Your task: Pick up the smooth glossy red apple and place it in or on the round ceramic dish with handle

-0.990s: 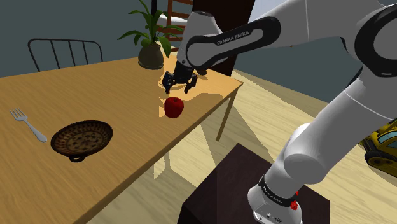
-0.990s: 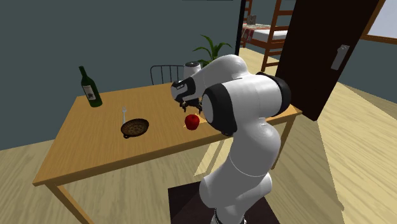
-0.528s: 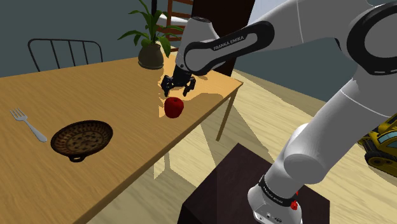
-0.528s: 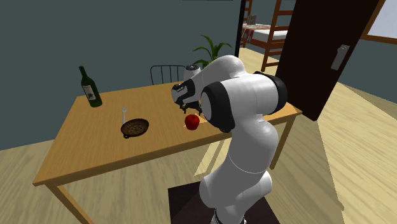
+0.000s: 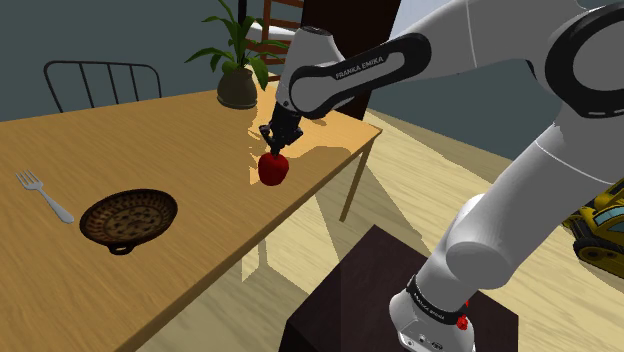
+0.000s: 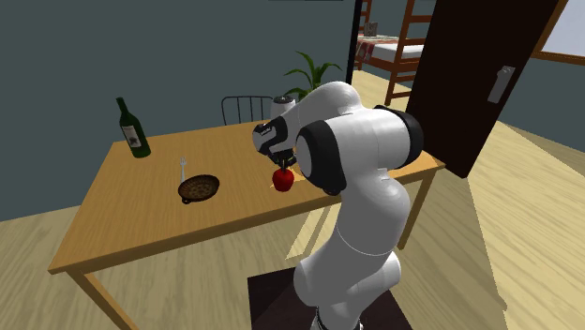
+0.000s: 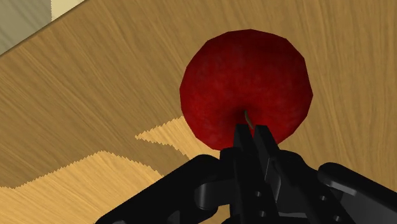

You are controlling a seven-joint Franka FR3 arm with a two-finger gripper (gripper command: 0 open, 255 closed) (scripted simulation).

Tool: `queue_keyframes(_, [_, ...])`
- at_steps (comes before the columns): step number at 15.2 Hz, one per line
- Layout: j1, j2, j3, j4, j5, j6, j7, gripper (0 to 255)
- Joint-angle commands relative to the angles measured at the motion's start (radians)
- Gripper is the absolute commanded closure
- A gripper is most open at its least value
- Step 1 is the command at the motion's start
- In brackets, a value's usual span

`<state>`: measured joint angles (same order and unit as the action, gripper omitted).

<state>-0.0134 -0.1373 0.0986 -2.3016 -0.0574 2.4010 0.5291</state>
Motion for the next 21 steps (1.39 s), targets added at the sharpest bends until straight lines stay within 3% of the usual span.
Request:
queue_keyframes(1, [0.0, 0.0, 0.0, 0.0, 0.0, 0.0, 0.0, 255])
queue_keyframes(5, [0.0, 0.0, 0.0, 0.0, 0.0, 0.0, 0.0, 255])
queue_keyframes(21, [0.003, -0.071, -0.004, 0.147, 0.018, -0.218, -0.021, 255])
